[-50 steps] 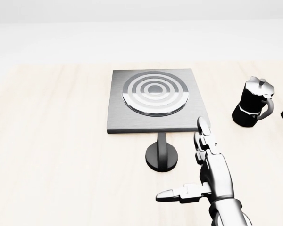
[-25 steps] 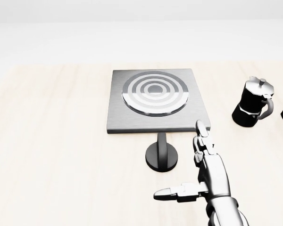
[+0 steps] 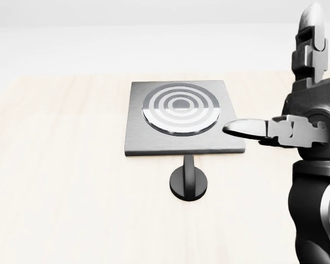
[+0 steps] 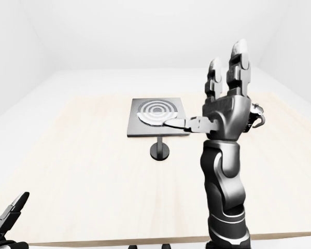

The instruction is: Turn off the stove.

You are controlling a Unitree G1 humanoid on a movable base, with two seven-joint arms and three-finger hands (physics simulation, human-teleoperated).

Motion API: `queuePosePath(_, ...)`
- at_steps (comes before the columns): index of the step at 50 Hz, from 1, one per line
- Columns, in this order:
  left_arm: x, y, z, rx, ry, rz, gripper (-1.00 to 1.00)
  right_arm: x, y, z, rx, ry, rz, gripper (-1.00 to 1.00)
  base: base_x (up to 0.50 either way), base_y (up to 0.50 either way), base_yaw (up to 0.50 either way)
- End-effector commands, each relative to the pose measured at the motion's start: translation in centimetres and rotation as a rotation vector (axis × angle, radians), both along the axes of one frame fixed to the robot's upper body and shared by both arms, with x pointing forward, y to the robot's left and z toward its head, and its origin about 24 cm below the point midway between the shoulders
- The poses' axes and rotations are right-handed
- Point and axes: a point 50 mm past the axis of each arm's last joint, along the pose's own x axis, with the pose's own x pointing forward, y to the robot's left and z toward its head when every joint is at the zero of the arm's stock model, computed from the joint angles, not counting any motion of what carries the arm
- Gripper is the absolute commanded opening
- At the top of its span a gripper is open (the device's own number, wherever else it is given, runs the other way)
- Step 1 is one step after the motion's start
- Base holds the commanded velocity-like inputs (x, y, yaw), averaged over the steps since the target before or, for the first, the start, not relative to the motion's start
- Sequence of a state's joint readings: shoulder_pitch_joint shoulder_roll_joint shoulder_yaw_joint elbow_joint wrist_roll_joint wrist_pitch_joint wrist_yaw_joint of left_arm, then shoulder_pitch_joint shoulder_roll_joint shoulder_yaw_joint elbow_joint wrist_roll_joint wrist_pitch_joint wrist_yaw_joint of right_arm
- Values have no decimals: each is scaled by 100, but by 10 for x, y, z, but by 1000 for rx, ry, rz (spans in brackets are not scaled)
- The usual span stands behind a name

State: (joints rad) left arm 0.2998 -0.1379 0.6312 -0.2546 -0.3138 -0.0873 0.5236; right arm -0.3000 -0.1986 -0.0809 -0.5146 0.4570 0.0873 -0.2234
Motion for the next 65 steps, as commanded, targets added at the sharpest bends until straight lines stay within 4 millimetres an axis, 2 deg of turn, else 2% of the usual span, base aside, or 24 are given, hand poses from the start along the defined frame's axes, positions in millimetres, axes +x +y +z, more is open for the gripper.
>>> queuePosePath(1, 0, 0, -1, -1, 3, -1, 100, -45, 4, 73, 58, -381, 83, 100, 0, 0, 0)
queuePosePath(10, 0, 0, -1, -1, 4, -1, 100, -48, 6, 74, 24, -414, 64, 100, 0, 0, 0)
queuePosePath(25, 2, 0, -4, -13, 10, -7, 100, -25, 36, 35, -191, -260, 71, 100, 0, 0, 0)
queuePosePath(33, 1, 0, -3, -11, 6, -5, 100, -12, 51, 7, -265, -126, 103, 100, 0, 0, 0)
queuePosePath(52, 0, 0, -2, -6, 9, -3, 100, -8, 55, -16, -318, -27, 101, 100, 0, 0, 0)
queuePosePath(65, 0, 0, -2, -6, 6, -4, 100, -6, 53, -67, -326, 200, 113, 100, 0, 0, 0)
